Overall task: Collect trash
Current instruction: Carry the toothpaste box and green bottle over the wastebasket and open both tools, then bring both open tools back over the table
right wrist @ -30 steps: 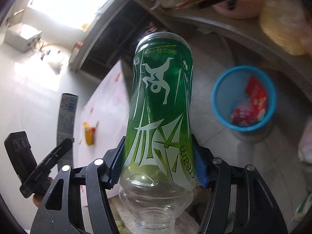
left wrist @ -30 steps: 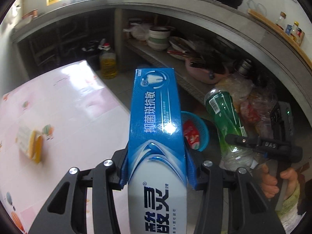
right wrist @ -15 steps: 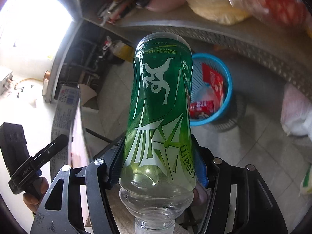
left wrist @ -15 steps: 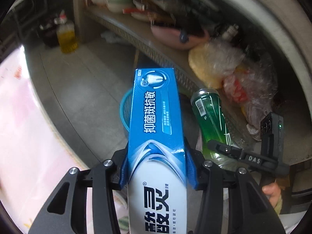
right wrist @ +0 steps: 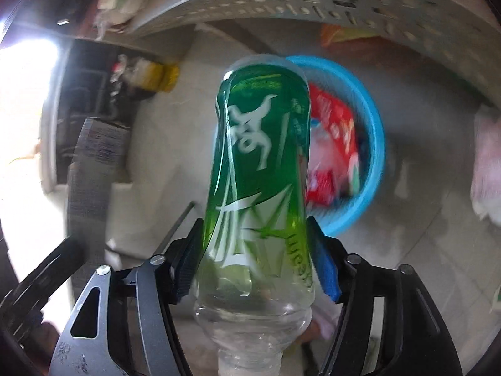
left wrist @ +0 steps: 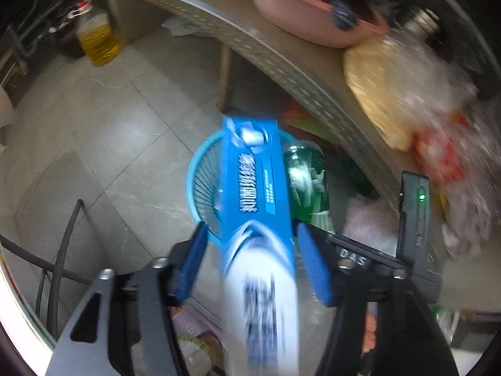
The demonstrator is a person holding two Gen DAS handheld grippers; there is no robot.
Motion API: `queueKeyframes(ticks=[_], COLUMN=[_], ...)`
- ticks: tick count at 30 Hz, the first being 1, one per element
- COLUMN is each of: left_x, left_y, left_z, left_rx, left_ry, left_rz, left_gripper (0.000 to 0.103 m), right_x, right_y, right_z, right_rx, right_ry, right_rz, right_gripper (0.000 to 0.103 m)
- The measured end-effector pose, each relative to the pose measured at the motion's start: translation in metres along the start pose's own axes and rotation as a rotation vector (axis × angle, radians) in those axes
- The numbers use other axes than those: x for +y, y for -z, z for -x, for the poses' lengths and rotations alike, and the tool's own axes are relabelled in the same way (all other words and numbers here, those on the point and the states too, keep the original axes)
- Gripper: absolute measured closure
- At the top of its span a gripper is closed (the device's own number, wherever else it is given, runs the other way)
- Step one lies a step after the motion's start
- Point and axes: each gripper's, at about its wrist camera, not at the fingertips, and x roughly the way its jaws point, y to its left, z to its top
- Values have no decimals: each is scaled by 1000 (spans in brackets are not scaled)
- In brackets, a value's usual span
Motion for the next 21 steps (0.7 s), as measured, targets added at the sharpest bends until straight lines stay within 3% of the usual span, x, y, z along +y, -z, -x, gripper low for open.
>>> queueKeyframes(ticks=[3, 7, 15, 21], left_x=[15, 24, 37, 55], left_y=[3, 19, 52, 94], left_z=[2, 23, 82, 132], left_rx=[0, -36, -169, -310], left_ry=[26, 21, 61, 83], left_rz=[63, 40, 34, 54], left_gripper=[43, 43, 43, 43], right_x=[-2, -9, -28, -3], right_y=[2, 18, 56, 78], right_z=[-4, 4, 32, 62], right_rx=[-43, -99, -168, -224], right_ry=[49, 60, 70, 68], right_rz=[-8, 10, 2, 97], right_gripper=[38, 38, 38, 34])
